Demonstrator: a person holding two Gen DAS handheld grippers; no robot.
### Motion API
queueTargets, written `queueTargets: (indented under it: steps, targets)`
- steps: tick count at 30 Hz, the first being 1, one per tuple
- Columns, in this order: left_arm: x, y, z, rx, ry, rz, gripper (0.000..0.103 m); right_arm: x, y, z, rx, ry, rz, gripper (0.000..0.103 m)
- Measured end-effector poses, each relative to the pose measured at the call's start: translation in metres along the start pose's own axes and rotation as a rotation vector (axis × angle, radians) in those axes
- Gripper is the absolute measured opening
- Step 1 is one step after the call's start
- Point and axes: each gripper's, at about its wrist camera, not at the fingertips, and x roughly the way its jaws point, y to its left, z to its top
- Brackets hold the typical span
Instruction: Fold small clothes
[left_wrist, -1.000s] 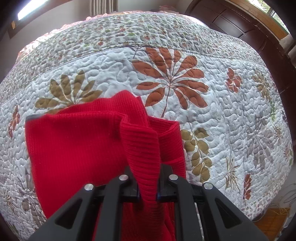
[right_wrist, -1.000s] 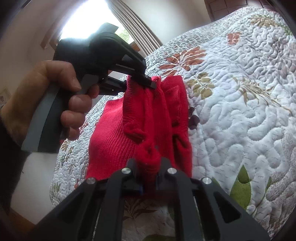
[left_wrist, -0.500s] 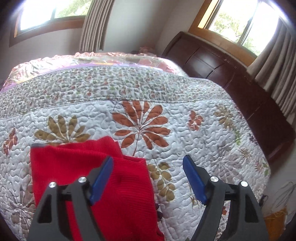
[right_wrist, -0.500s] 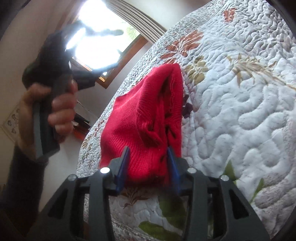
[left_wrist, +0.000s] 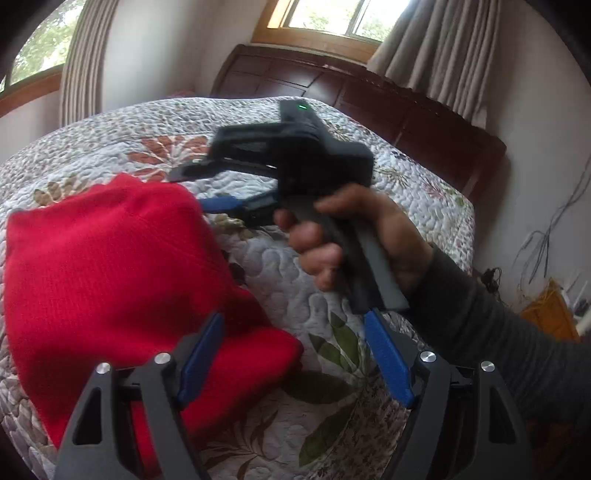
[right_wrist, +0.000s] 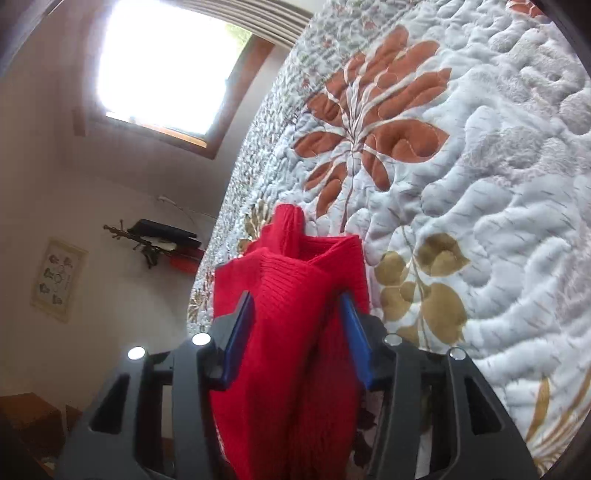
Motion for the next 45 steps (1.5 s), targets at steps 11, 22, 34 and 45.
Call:
queueTargets:
  steps: [11, 22, 34, 45]
  targets:
    - [0.034, 0.023, -0.014, -0.086, 0.039, -0.097, 0.071, 0.004, 0.011, -0.002, -0.189, -0.097, -0.259, 0.015]
    - [0.022, 0.057, -0.029, -0.272, -0.002, -0.267, 0.076, -0.012, 0.021, -0.055, -0.206, 0.052, -0.056, 0.018]
    - [-0.06, 0.119, -0.067, -0.483, -0.199, -0.229, 0.082, -0.039, 0.048, -0.107, -0.31, 0.06, -0.021, 0.027]
    - [-0.087, 0.172, -0.075, -0.566, -0.207, -0.392, 0.079, -0.062, 0.044, -0.074, -0.211, 0.016, 0.05, 0.019]
